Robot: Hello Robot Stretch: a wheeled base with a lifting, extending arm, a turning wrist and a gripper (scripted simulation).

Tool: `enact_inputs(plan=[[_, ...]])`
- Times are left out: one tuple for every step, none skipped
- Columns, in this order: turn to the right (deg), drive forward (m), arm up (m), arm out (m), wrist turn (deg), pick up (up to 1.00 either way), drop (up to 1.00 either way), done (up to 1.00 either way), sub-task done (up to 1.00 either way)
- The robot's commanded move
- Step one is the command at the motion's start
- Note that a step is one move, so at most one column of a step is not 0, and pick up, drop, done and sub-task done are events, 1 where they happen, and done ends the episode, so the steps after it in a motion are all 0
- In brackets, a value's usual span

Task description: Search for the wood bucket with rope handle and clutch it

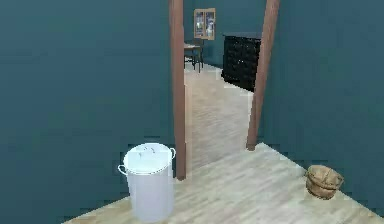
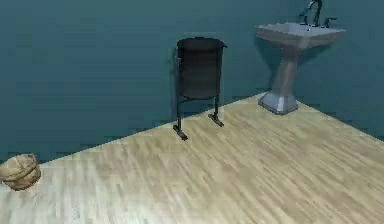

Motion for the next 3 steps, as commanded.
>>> enact_inputs(plan=[[45.0,0.00,0.00,0.00,0.0,0.00,0.00,0.00,0.00],[12.0,0.00,0.00,0.00,0.0,0.00,0.00,0.00,0.00],[0.0,1.00,0.00,0.00,0.0,0.00,0.00,0.00,0.00]])
